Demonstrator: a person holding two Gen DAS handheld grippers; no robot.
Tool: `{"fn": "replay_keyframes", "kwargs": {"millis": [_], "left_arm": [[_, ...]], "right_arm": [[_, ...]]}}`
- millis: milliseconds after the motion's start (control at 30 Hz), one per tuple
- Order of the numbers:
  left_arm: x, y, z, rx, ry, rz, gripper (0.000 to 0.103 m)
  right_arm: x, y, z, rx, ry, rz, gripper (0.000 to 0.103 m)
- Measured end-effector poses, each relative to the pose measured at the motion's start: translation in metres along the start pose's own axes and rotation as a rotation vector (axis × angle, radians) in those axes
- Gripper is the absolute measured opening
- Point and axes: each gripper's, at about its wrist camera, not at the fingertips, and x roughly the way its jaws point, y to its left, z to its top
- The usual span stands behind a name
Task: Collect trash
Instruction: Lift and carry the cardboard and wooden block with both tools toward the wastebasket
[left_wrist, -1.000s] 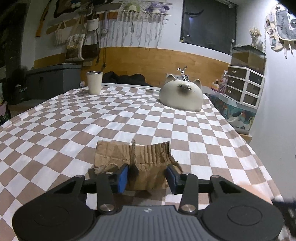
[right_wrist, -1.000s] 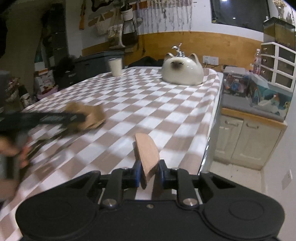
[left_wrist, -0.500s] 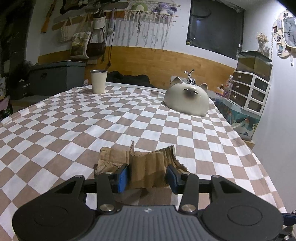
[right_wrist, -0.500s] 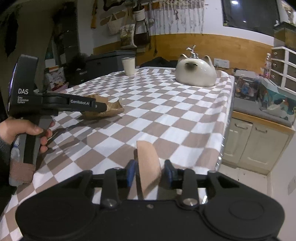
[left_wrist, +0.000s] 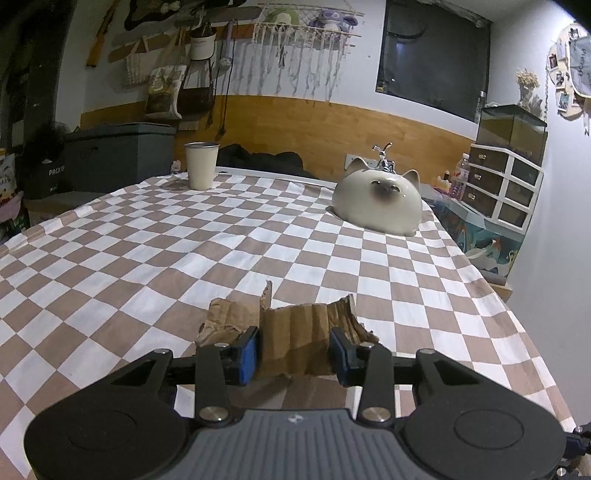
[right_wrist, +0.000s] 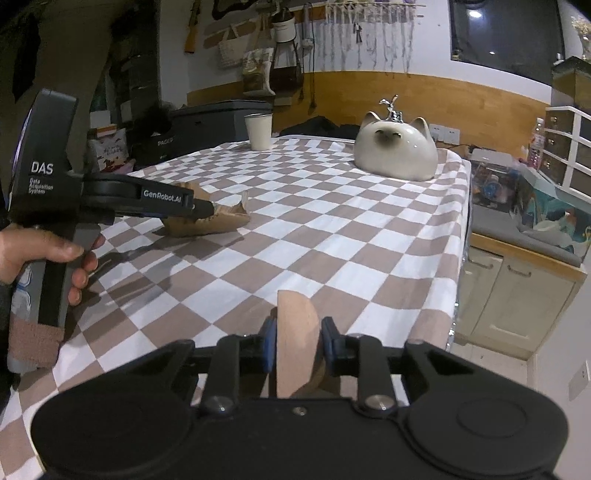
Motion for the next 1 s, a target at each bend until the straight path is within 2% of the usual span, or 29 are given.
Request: {"fn": "replay_keyframes", "kwargs": {"millis": [200,333,500,733,1000], "left_arm": [[-0.014,-0.007,-0.004,0.034,0.008,-0.033,0.041],[-0.032,-0.013,-0.008,0.054,0.007,-0.058,0.041],[-0.067,-0.021,-0.011,0.066,-0.037,-0.079,0.041],[-0.105,-0.033,-0.031,0.078,-0.018,-0.094,0.041],[-0.158,-0.041,-0.041,0.093,-0.042,-0.082,0.041]], "right_arm": [[-0.001,0.007,-0.001,0.024,-0.008,-0.047,0.026],[-0.008,0.002,0.001,0.086,-0.013,-0.059,0.026],[-0.028,-0.003,0.002,0.145,-0.035,-0.071,0.026],[-0.06,0.0,0.001,0.147,-0.067,-0.076,0.025],[-0.101,0.007,-0.009,0.166,-0.096,-0.086,0.025]]}}
